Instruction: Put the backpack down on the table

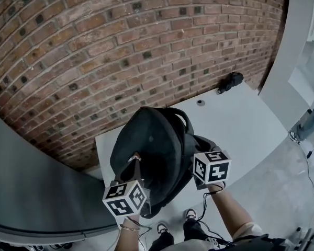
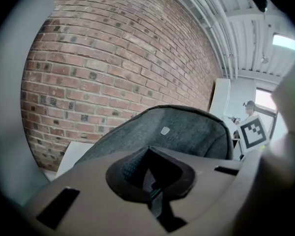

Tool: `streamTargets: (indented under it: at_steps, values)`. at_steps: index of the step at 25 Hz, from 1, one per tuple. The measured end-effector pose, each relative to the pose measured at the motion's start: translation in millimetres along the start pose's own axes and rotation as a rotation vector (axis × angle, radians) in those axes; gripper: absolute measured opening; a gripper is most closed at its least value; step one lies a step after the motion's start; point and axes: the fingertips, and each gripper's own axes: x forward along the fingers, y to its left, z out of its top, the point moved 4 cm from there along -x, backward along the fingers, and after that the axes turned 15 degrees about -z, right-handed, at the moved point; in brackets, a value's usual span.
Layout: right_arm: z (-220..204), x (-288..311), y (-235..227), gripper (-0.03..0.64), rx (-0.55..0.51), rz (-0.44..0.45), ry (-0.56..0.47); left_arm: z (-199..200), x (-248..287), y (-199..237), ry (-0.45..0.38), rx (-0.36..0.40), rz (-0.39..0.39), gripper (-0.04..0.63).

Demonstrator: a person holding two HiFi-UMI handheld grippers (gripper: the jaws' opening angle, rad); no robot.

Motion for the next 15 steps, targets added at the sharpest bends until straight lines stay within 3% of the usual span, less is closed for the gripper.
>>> streamTargets:
  at_steps: [15]
  values:
    - [-45,28,-63,0.044,0.047,-0.028,0.081,-26,50,-18,0.084,-0.011,-0.002,0.012]
